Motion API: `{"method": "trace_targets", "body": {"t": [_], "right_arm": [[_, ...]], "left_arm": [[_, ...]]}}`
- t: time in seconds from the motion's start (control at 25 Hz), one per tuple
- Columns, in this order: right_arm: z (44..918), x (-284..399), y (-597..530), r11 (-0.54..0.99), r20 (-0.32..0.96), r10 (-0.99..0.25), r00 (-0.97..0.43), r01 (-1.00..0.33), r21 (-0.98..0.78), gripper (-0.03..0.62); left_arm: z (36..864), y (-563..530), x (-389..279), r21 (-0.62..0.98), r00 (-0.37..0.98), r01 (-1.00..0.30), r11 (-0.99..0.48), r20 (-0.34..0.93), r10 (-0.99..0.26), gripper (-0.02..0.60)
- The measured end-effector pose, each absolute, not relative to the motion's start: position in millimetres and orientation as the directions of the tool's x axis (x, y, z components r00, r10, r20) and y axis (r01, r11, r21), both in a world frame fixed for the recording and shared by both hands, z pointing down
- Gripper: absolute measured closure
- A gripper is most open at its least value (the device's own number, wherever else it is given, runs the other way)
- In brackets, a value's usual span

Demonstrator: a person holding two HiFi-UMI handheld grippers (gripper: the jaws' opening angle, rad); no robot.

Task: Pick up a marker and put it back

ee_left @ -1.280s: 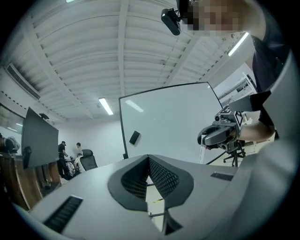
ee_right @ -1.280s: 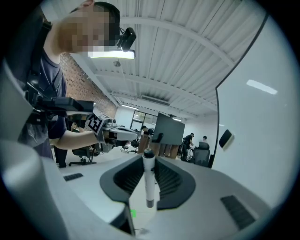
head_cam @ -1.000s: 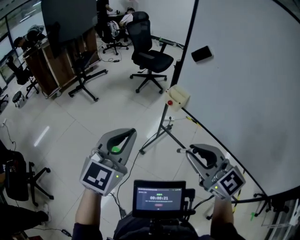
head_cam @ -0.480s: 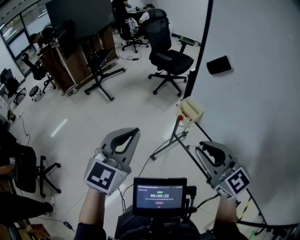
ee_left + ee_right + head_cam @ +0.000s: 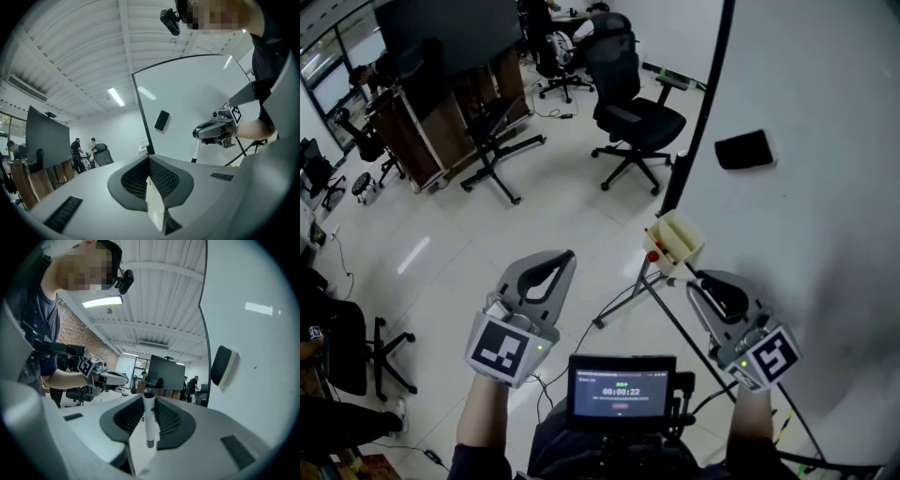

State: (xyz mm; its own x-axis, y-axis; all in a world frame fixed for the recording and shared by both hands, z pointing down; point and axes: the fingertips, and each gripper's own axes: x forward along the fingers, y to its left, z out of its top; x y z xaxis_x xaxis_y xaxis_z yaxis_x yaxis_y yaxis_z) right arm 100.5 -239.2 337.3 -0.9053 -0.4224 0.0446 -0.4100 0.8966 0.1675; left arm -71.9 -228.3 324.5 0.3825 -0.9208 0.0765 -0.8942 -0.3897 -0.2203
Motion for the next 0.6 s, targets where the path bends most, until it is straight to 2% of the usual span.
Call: {"method": "trace_targets", "body": {"t": [0.6], "right_arm": [[338, 71, -336, 0.734, 0.099, -0.672, -0.734, -0.642, 0.223, 0.500]], "left_arm": [[343, -353, -115, -0.147, 0.565, -0.810, -0.568, 0.061, -0.823, 0.581]]}}
